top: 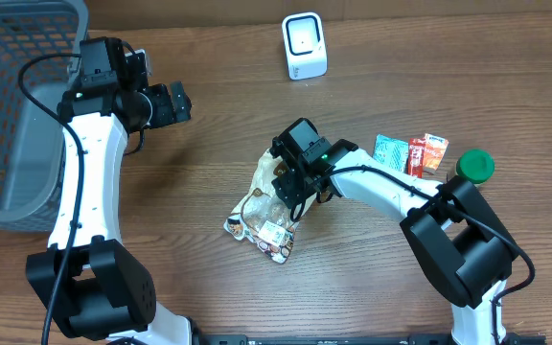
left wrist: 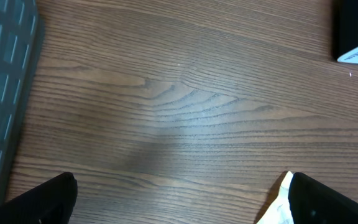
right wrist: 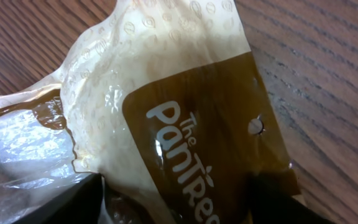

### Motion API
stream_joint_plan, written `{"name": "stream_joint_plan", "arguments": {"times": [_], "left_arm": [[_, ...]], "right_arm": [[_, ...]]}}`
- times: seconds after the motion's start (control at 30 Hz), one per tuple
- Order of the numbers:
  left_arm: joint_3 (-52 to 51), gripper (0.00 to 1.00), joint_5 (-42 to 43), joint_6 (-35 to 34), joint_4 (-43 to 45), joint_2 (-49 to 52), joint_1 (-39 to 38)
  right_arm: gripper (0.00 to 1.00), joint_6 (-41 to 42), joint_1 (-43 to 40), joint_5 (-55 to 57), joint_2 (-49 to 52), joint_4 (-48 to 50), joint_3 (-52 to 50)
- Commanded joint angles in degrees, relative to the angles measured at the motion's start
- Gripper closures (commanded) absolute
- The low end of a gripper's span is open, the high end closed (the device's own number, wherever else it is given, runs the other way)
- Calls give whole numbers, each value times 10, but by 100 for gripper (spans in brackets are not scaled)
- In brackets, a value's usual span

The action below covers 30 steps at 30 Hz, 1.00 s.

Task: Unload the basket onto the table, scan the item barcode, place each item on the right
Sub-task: 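Lift the snack bag by its top with the right gripper, then carry the snack bag up and hold it before the scanner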

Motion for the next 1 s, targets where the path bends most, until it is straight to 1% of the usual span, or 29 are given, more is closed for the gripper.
{"name": "stream_joint_plan", "arguments": {"times": [0.0, 0.1, 0.23, 0.3, 0.33, 0.43, 0.53, 0.7, 0.87, 0.97], "left_arm": [[3, 0, -3, 2, 1, 2, 0], [3, 0, -3, 2, 0, 2, 0], [3, 0, -3, 2, 1, 2, 0], [3, 0, -3, 2, 1, 2, 0], [3, 0, -3, 2, 1, 2, 0], [3, 0, -3, 2, 1, 2, 0], [3, 0, -3, 2, 1, 2, 0], [3, 1, -3, 2, 1, 2, 0], [3, 0, -3, 2, 1, 2, 0], [3, 0, -3, 2, 1, 2, 0]], "right_arm": [[34, 48, 2, -3, 7, -13, -8], [42, 47, 2, -23, 7, -18, -8], [62, 47, 2, -64, 7, -29, -8], [75, 47, 1, -73, 4, -30, -8], [78, 47, -2, -73, 0, -31, -6], [84, 47, -12, -73, -29, -46, 9], [87, 46, -17, -72, -76, -52, 22], [96, 12, -17, -51, -163, -43, 23], [96, 12, -21, -12, -222, -36, 23], [96, 5, -24, -6, -232, -19, 23]]}}
